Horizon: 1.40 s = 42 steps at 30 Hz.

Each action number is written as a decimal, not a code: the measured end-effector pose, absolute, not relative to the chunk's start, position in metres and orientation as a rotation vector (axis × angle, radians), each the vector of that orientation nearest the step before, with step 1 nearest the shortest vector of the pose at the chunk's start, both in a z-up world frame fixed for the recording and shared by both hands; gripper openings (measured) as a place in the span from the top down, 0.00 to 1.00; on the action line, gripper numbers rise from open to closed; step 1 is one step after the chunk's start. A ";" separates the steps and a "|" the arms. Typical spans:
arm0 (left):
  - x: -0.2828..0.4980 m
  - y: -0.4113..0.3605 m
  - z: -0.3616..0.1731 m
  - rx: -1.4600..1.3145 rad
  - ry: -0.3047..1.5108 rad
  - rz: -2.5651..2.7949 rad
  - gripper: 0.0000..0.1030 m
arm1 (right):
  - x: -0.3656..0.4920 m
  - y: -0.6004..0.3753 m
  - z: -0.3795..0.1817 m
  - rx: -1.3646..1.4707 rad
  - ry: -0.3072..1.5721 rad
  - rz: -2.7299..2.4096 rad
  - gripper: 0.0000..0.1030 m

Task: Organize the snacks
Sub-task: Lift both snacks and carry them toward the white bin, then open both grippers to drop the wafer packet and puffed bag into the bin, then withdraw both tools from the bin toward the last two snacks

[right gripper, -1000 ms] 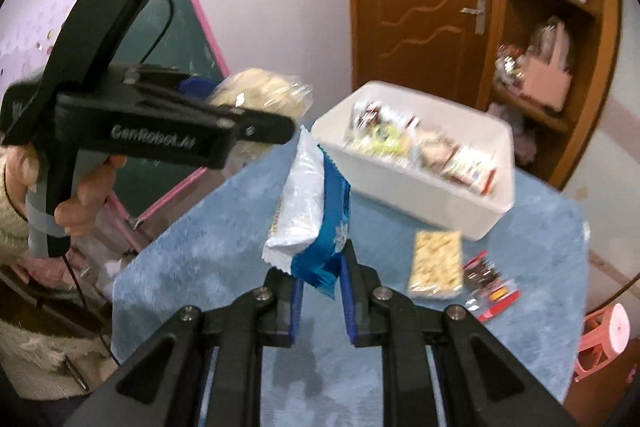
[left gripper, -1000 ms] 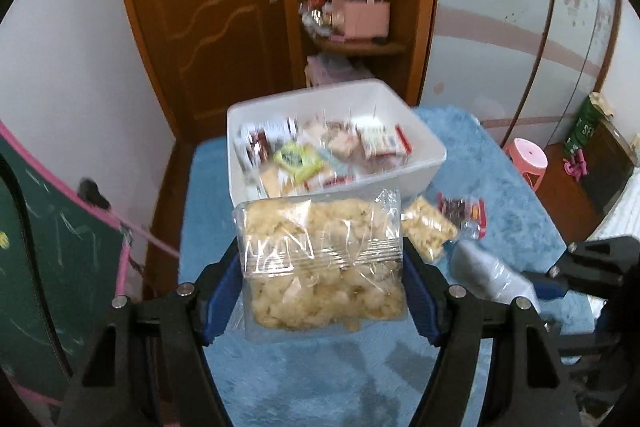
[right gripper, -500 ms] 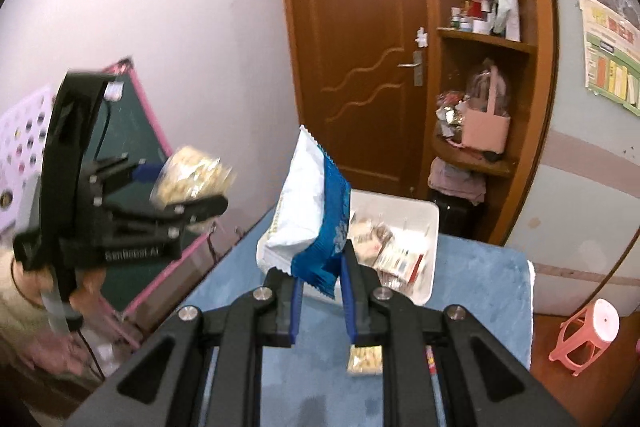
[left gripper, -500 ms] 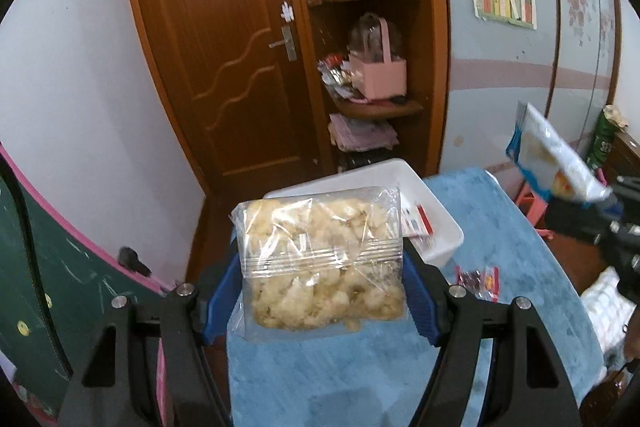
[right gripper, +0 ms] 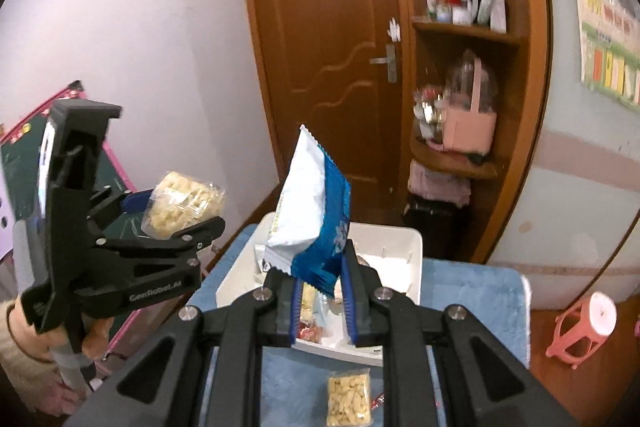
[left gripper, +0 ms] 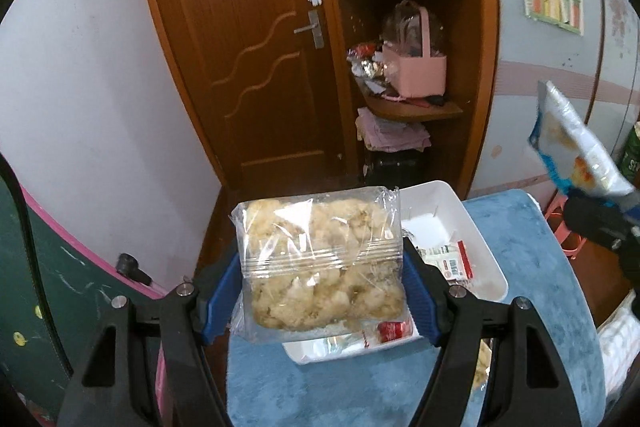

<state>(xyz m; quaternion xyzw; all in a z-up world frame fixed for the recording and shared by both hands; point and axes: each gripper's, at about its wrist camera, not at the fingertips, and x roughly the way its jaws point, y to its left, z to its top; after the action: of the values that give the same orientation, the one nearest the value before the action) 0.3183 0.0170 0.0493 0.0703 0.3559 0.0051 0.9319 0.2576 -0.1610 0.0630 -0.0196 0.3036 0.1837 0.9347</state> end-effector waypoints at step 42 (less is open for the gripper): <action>0.307 -0.042 -0.049 0.249 0.875 -0.105 0.03 | 0.282 -0.203 -0.046 0.033 0.883 0.314 0.46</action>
<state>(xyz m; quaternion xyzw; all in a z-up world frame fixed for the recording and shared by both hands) 0.3072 -0.0421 -0.0485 0.1202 0.4222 -0.0509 0.8971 0.2816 -0.2028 -0.0462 0.0159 0.4253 0.1512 0.8922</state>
